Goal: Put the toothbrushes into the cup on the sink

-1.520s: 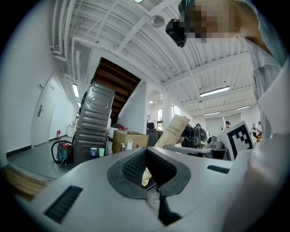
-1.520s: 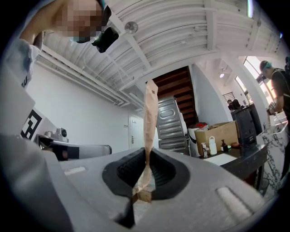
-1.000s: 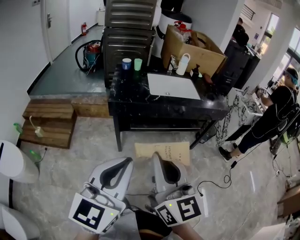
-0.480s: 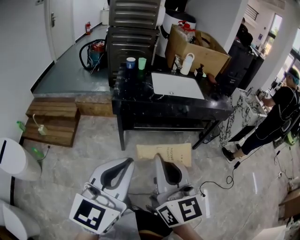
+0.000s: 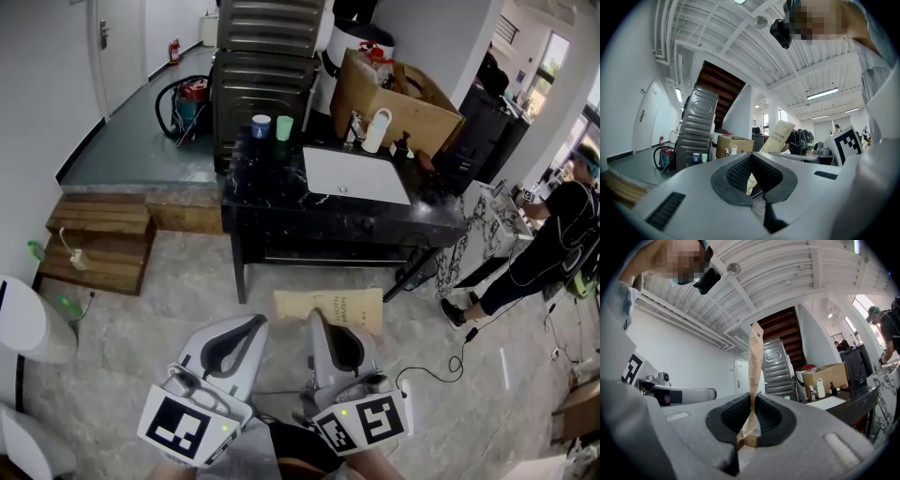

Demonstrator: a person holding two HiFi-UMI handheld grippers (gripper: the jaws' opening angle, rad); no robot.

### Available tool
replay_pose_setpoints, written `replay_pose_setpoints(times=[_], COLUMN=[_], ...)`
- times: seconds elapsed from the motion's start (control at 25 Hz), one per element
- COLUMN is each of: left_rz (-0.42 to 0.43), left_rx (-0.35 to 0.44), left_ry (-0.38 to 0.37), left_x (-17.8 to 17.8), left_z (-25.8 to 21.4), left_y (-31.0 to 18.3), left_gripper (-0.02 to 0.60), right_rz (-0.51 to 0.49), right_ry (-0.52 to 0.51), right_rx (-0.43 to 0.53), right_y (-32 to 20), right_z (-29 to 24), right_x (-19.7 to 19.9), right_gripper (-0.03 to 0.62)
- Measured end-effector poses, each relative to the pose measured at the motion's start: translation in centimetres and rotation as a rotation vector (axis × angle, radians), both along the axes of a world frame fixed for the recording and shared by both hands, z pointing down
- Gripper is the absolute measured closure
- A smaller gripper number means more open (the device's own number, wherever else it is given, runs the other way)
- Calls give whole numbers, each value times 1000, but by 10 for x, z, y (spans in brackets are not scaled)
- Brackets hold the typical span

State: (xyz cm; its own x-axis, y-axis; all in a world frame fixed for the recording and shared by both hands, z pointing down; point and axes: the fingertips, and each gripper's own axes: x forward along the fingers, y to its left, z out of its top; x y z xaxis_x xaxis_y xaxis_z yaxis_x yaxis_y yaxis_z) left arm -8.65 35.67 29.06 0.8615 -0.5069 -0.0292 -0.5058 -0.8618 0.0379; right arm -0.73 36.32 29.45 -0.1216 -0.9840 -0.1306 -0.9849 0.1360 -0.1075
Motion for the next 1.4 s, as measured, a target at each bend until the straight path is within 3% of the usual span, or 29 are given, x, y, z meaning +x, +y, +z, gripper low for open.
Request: replay_pose_setpoints(times=[0.32, 0.48, 0.64, 0.84, 1.12, 1.24, 1.4], left_rz=[12, 24, 39, 47, 57, 60, 77], left_rx=[39, -59, 24, 18, -27, -82, 27], left_ry=[-2, 13, -11, -11, 1, 11, -4], left_x=[13, 26, 29, 38, 46, 48, 47], left_z=[0, 1, -4, -6, -9, -8, -8], left_y=[-57, -90, -135, -181, -242, -265, -298], left_gripper=[578, 578, 578, 578, 578, 578, 578], right_rz=[5, 17, 32, 45, 58, 68, 86], right_ry=[5, 5, -1, -4, 0, 1, -2], right_rx=[-2, -13, -23, -30, -19, -14, -15], right_y=[-54, -90, -130, -174, -235, -259, -286], right_z=[0, 0, -2, -4, -11, -11, -8], right_x=[12, 21, 28, 38, 44, 46, 48], right_gripper=[568, 568, 568, 568, 568, 568, 568])
